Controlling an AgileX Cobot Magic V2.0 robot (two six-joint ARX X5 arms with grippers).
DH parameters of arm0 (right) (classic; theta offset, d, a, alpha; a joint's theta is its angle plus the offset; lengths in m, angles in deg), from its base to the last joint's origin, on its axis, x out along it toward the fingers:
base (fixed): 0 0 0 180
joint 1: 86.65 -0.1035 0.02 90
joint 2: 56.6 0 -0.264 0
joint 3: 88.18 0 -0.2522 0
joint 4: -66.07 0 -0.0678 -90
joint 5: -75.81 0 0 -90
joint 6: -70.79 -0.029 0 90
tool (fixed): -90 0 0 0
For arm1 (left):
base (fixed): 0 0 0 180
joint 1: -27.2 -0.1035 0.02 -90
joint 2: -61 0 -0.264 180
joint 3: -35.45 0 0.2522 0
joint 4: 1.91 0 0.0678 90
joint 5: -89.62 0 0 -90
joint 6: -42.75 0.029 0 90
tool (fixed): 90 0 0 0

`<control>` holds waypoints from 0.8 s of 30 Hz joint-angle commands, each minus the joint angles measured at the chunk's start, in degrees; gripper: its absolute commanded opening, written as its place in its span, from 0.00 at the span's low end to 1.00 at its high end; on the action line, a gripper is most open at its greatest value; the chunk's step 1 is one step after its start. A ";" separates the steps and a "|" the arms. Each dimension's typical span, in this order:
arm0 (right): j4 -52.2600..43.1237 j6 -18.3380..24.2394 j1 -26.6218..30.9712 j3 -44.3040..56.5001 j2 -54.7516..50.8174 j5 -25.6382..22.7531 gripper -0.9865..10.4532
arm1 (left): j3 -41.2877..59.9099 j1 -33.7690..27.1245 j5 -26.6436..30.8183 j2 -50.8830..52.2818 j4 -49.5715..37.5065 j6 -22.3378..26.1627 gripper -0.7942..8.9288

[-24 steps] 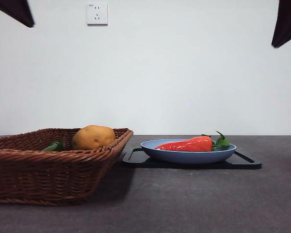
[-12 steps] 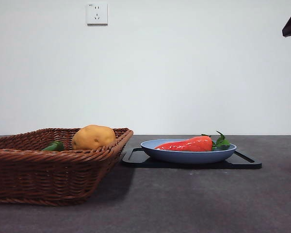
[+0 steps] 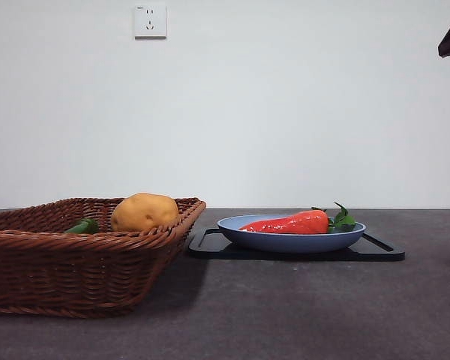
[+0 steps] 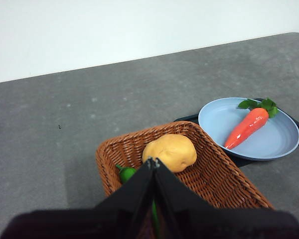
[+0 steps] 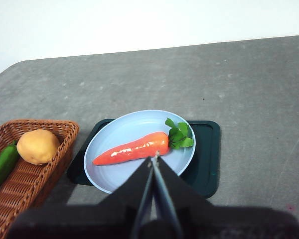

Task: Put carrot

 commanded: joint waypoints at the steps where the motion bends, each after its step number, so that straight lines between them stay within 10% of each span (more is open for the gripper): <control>1: -0.50 -0.59 -0.31 -0.46 0.13 -0.20 0.10 | -0.57 0.13 0.09 -0.35 -0.66 -0.35 0.09; 24: -0.50 -0.59 -0.31 -0.46 0.11 -0.20 0.10 | 21.35 -12.85 1.81 28.00 -1.86 6.56 0.09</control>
